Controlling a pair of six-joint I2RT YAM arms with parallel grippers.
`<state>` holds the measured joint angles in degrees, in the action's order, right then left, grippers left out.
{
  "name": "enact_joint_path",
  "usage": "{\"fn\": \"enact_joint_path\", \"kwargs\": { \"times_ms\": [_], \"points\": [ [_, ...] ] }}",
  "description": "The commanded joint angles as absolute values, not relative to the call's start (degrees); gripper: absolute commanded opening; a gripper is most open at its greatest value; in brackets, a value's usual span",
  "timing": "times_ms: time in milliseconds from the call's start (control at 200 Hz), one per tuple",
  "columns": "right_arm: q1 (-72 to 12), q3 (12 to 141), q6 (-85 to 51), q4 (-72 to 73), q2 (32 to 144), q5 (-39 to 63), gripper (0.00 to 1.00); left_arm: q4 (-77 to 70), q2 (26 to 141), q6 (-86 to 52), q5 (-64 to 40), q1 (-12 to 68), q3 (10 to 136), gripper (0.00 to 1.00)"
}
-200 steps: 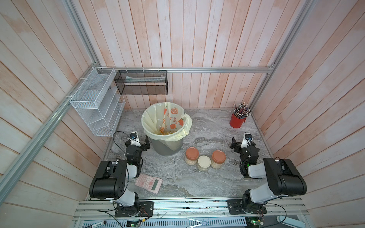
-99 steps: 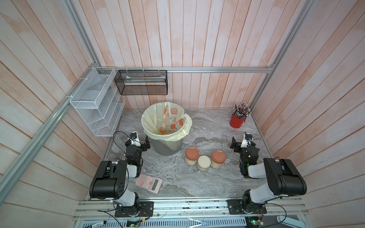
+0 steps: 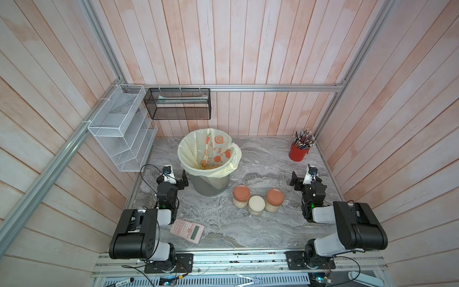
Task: Empty expired oatmeal from jars
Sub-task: Pick up the jar from the center of the board.
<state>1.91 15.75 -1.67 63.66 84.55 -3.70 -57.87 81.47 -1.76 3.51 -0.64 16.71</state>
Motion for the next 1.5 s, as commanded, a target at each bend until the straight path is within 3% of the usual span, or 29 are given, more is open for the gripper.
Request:
{"fn": "enact_joint_path", "kwargs": {
  "times_ms": [0,155,410,645,860,1020,1190,1495],
  "points": [
    [1.8,19.0,-1.2,56.3,81.0,-3.2,0.98,-52.6,76.9,-2.5,4.5,-0.9,17.5,1.0],
    [1.8,20.0,-2.1,51.5,76.0,-2.9,0.98,-45.6,69.8,-4.0,5.8,-0.9,17.9,1.0],
    [1.5,22.4,-10.3,36.9,65.3,0.0,0.98,-27.5,52.2,-18.0,4.4,-0.9,18.9,1.0],
    [1.6,23.7,-17.1,23.1,53.8,5.7,0.98,-4.7,35.8,-28.7,-2.3,-0.9,20.3,1.0],
    [-0.6,31.1,-20.7,3.0,49.1,8.8,0.98,7.7,29.3,-32.3,-12.6,-0.8,22.7,1.0],
    [-5.6,34.9,-25.4,-7.6,47.6,7.4,0.98,9.7,27.0,-35.3,-21.3,-0.3,23.5,1.0],
    [-15.2,36.7,-31.1,-14.3,48.5,2.6,0.98,11.7,24.7,-36.5,-24.1,2.3,22.4,1.0],
    [-29.9,42.6,-36.9,-24.4,56.4,-7.7,0.98,10.3,26.5,-37.4,-14.3,21.6,19.4,1.0]
  ]
}}
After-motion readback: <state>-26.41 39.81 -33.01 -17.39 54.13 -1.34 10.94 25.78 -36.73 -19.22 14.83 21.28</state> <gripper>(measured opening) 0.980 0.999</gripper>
